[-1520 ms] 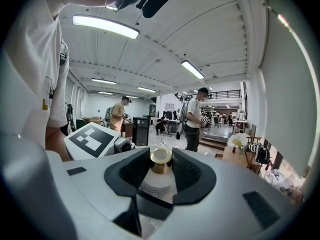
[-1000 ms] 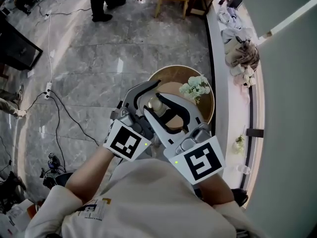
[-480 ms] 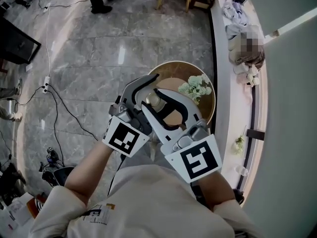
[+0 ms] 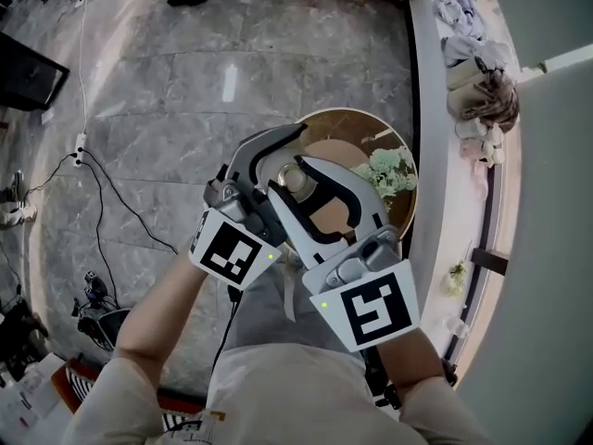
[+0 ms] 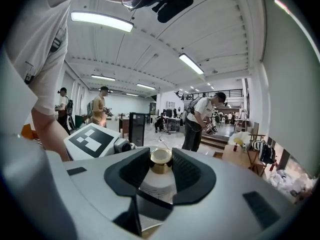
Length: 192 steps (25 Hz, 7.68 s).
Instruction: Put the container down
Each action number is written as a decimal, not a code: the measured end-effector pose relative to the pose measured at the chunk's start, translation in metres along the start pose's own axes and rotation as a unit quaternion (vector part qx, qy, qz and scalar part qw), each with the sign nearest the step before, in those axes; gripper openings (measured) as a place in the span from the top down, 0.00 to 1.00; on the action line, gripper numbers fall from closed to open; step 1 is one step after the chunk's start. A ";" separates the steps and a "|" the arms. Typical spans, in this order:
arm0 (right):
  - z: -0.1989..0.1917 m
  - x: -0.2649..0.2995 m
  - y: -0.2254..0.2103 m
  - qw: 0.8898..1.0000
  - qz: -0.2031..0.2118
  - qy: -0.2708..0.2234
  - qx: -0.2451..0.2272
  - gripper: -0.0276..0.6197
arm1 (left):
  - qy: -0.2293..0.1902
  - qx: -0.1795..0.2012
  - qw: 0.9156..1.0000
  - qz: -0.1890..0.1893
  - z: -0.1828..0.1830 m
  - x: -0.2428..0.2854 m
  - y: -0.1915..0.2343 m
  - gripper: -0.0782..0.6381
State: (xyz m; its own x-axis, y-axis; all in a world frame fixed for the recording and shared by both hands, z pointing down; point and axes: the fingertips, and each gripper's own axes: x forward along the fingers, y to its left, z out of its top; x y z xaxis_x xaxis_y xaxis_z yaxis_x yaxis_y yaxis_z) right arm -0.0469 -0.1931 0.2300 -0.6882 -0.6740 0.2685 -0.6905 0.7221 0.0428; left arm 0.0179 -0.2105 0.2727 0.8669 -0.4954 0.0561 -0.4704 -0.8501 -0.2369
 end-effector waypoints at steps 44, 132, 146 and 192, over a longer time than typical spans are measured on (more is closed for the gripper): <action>-0.468 0.198 -0.089 0.992 -0.068 0.091 0.057 0.75 | 0.083 -0.046 0.992 -0.079 -0.512 0.109 -0.047 0.39; -0.063 0.026 -0.107 0.992 -0.109 -0.061 -0.015 0.94 | 0.106 -0.090 0.977 0.160 -0.091 -0.038 0.062 0.88; 0.100 -0.045 -0.064 0.989 -0.091 -0.112 -0.041 0.95 | 0.079 -0.049 0.974 0.208 0.083 -0.086 0.083 0.88; 0.132 -0.177 -0.002 0.987 -0.086 -0.120 -0.063 0.95 | 0.058 -0.014 0.966 0.251 0.191 -0.151 -0.001 0.88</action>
State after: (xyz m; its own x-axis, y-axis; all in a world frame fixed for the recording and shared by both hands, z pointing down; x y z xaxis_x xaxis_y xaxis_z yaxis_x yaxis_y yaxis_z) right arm 0.0472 -0.0958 0.0548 -0.6074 -0.7943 0.0112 -0.7784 0.5980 0.1913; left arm -0.0811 -0.1010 0.0797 0.5041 -0.8622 0.0494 -0.8329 -0.5005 -0.2361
